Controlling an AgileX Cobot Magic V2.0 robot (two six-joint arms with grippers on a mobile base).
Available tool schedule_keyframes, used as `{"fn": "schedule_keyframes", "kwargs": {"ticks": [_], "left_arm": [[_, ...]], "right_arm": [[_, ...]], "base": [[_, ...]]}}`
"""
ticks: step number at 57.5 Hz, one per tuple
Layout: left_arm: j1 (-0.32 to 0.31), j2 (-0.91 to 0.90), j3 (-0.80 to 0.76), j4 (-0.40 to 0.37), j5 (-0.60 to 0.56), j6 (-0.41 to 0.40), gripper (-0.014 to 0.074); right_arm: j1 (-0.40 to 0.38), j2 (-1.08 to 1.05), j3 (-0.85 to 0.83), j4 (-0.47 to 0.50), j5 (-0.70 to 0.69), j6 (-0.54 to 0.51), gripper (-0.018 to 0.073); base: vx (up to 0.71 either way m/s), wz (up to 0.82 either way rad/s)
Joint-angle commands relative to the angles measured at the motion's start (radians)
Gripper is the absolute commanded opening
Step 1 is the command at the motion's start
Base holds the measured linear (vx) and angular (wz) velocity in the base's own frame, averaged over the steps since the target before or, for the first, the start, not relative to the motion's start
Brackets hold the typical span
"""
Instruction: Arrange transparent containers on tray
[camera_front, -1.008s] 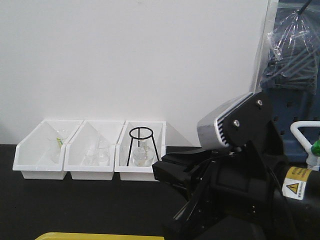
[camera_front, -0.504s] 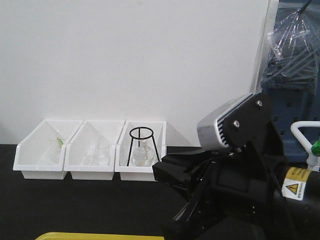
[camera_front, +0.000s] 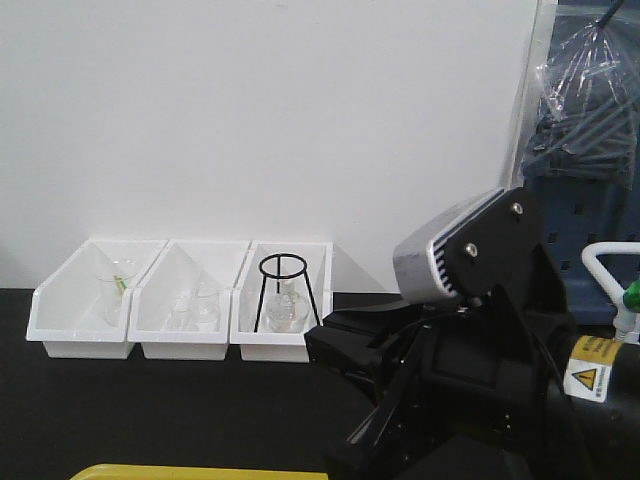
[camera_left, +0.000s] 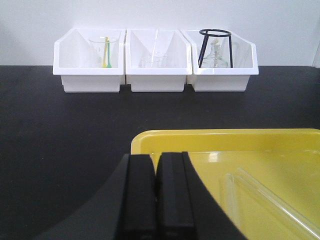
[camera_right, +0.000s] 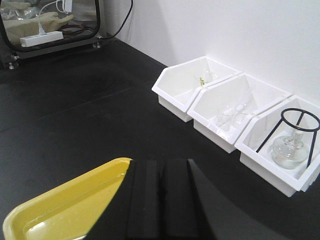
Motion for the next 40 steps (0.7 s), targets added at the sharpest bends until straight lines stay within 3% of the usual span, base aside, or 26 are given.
{"fn": "schedule_keyframes", "kwargs": {"ticks": [1, 18, 25, 33, 40], "left_arm": [[0.003, -0.013, 0.027, -0.007, -0.088, 0.001, 0.0024], [0.003, -0.013, 0.027, -0.007, -0.088, 0.001, 0.0024], [0.003, -0.013, 0.027, -0.007, -0.088, 0.001, 0.0024], [0.003, -0.013, 0.027, -0.007, -0.088, 0.001, 0.0024], [0.003, -0.013, 0.027, -0.007, -0.088, 0.001, 0.0024]], "right_arm": [[-0.003, -0.018, -0.032, 0.002, -0.068, -0.011, 0.0038], [-0.003, -0.024, -0.032, -0.001, -0.067, -0.011, 0.0038], [-0.006, -0.035, -0.031, -0.105, -0.069, 0.016, 0.0008], [-0.038, -0.106, 0.011, -0.289, -0.103, 0.199, -0.0014], [-0.185, -0.244, 0.213, -0.358, -0.198, 0.373, -0.0013]], "base": [[0.0, 0.0], [0.0, 0.0], [0.0, 0.0], [0.0, 0.0], [0.0, 0.0]]}}
